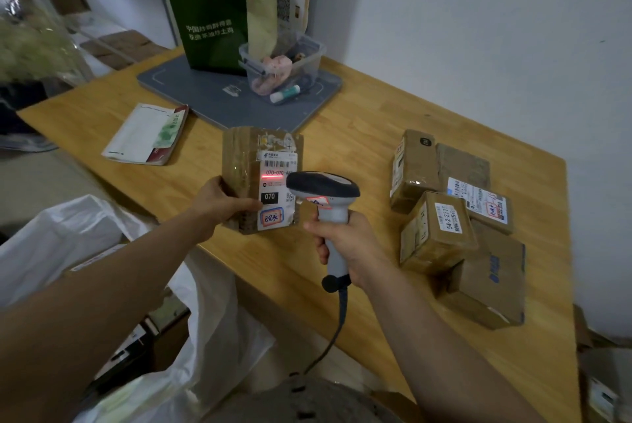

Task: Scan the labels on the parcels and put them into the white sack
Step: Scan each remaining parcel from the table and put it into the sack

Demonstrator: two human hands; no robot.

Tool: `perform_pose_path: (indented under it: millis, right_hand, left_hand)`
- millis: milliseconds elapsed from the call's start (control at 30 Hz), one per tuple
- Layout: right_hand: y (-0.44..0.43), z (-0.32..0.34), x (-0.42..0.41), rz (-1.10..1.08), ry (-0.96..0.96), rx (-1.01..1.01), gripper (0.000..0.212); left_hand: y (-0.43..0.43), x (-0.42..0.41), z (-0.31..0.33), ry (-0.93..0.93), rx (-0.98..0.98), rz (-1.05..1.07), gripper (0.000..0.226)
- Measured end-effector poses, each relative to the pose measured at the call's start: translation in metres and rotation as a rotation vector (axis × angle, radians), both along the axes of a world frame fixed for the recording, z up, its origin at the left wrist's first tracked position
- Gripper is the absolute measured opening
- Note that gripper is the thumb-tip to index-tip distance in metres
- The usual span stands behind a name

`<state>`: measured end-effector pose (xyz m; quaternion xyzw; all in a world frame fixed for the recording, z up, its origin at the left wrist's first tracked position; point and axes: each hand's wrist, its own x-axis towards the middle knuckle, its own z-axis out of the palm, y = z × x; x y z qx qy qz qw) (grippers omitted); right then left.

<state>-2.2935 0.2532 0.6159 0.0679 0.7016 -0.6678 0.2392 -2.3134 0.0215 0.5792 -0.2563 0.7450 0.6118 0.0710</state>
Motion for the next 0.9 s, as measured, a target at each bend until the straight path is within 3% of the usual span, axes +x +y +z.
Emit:
perform_pose_path:
  millis: [233,900]
  right_hand:
    - [-0.006,0.01,0.008,-0.006,0.019,-0.004,0.014]
    - [-0.012,0.021,0.017,0.006,0.064,-0.011,0.013]
  left_hand:
    - [-0.009,0.006,-0.003,0.026,-0.049,0.034,0.081]
    - [-0.013,0.015,0.001,0.061,-0.074,0.064,0.077]
